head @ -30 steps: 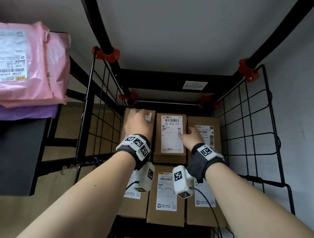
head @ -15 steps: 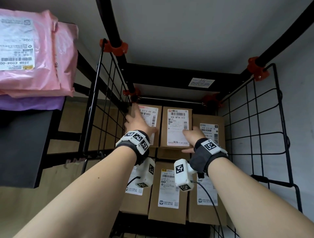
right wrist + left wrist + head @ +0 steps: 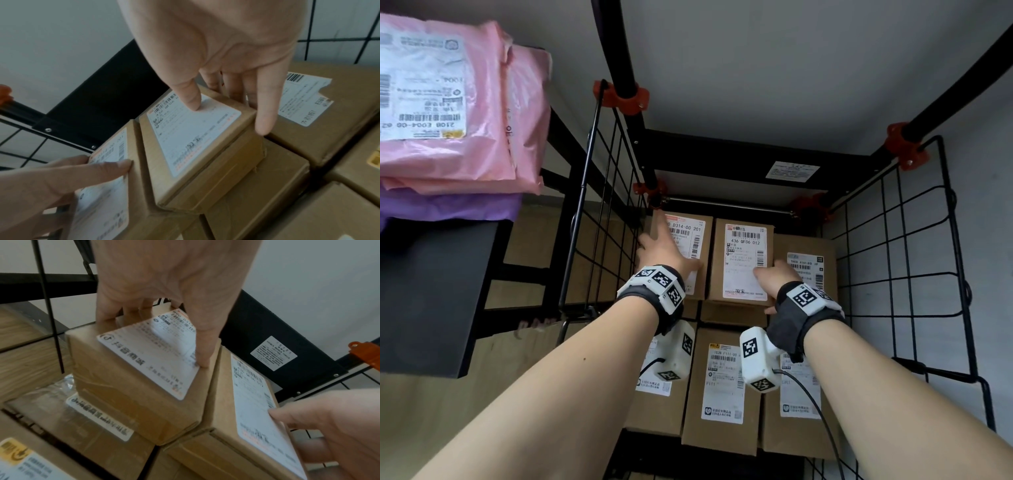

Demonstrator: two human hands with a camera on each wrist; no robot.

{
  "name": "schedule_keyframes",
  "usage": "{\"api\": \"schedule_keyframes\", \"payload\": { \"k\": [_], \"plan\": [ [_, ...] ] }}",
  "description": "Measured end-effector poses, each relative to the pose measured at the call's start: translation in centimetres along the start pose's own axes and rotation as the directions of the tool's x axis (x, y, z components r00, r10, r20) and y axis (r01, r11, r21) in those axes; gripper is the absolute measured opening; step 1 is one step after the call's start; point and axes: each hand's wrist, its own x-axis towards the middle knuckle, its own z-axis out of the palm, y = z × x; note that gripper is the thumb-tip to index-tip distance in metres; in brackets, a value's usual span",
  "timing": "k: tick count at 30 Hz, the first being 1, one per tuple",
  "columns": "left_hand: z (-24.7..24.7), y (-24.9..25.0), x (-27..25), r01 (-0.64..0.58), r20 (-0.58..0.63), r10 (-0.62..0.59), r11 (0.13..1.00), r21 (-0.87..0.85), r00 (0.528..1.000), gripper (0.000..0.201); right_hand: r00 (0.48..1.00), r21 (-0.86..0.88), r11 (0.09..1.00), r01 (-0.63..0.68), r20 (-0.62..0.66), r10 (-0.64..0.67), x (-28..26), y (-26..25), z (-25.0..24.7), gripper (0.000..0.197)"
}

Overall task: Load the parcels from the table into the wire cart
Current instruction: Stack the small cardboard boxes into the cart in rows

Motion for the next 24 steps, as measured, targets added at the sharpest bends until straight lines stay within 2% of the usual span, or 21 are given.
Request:
{"api": "schedule_keyframes", "payload": {
  "k": [6,9,12,17,24],
  "plan": [
    [-0.7,-0.2,-0.3,0.017,-0.006,-0.017,1.0,-0.016,1.0,0.115,0.995,-0.149,0.987,0.059,-0.076,-0.071,-1.8,-0.3,-1.5,0.05],
    [-1.3,0.1,-1.1,-0.009,-0.027,0.009,1.0,-0.004,1.0,0.102,0.985,-0.162,0.979,0.123,-0.096,-0.14,-3.1,-0.8,-2.2,0.051],
    [-2.5,1.0,-2.4,-0.059,-0.047,0.064,0.993,0.106,0.997,0.09,0.968,-0.198,0.96,0.196,-0.115,-0.221,-4.7,-1.7,-3.0,0.051],
    [-5.9,3.0,-5.3,-0.124,-0.034,0.141,0.942,0.313,0.989,0.071,0.931,-0.3,0.906,0.297,-0.118,-0.345,-8.7,-3.8,-4.6,0.052],
    [-12.7,4.0,-10.2,-0.22,-0.054,0.257,0.903,0.37,0.965,0.059,0.849,-0.399,0.816,0.419,-0.146,-0.507,-17.4,-7.0,-6.2,0.051]
  ]
}}
